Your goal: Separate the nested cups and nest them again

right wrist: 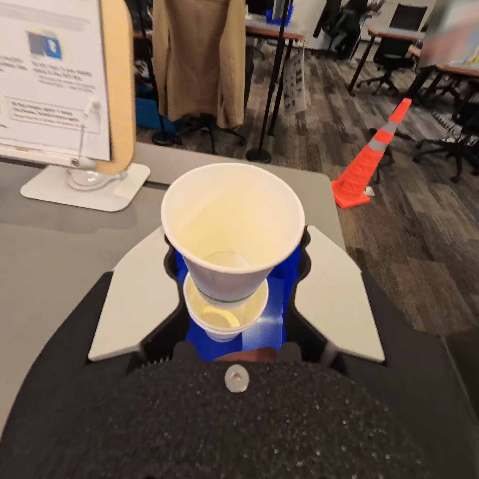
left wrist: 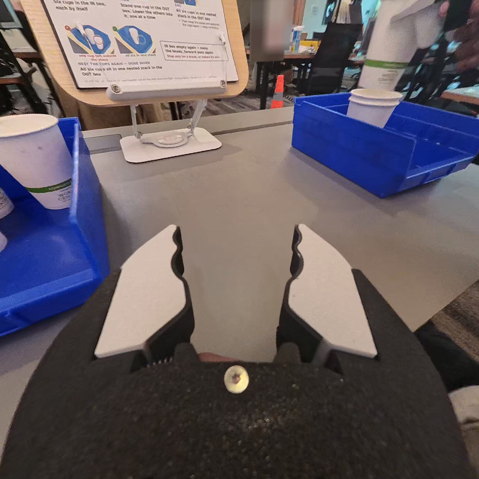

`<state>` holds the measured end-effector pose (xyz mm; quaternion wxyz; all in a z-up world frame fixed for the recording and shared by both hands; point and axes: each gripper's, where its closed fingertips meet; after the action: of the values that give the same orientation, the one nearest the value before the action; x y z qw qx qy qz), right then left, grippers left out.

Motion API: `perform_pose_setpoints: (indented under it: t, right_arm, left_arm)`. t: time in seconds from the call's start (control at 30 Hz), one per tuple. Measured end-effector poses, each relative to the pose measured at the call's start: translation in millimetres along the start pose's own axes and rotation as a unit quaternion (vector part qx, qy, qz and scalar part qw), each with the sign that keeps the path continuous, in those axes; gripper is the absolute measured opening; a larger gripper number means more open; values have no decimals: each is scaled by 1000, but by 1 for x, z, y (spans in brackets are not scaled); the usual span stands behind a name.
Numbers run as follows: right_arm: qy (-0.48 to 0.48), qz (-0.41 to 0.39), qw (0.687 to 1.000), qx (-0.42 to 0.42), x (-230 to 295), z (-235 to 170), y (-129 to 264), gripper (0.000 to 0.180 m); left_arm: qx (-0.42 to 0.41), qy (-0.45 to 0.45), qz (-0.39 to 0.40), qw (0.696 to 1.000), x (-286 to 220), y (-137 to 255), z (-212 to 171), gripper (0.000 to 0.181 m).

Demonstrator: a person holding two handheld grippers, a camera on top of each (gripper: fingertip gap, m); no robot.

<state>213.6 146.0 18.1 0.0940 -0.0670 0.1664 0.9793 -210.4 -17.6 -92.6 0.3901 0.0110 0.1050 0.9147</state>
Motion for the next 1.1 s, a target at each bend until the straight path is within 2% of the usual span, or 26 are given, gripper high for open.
perform_pose_setpoints:
  t: [0.2, 0.53, 0.97, 1.1]
  right_arm:
    - [-10, 16, 998, 62, 4, -50, -17, 94]
    - [18, 46, 993, 104, 12, -89, -17, 95]
    - [56, 78, 988, 121, 14, -92, -9, 95]
    - [44, 74, 994, 74, 20, -73, 16, 93]
  left_arm:
    - [13, -10, -8, 1000, -7, -5, -6, 80]
    - [39, -6, -27, 999, -15, -13, -18, 81]
    - [45, 9, -44, 998, -20, -16, -22, 81]
    - [44, 14, -42, 998, -18, -15, -21, 81]
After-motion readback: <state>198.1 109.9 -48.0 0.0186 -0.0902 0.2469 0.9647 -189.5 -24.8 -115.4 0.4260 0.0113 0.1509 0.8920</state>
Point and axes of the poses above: each gripper's, where its closed fingertips meet, y back along the fingers, z out of its top, x = y × z across the jaws, and after that the axes turned 12 degrees about -z, right-handed
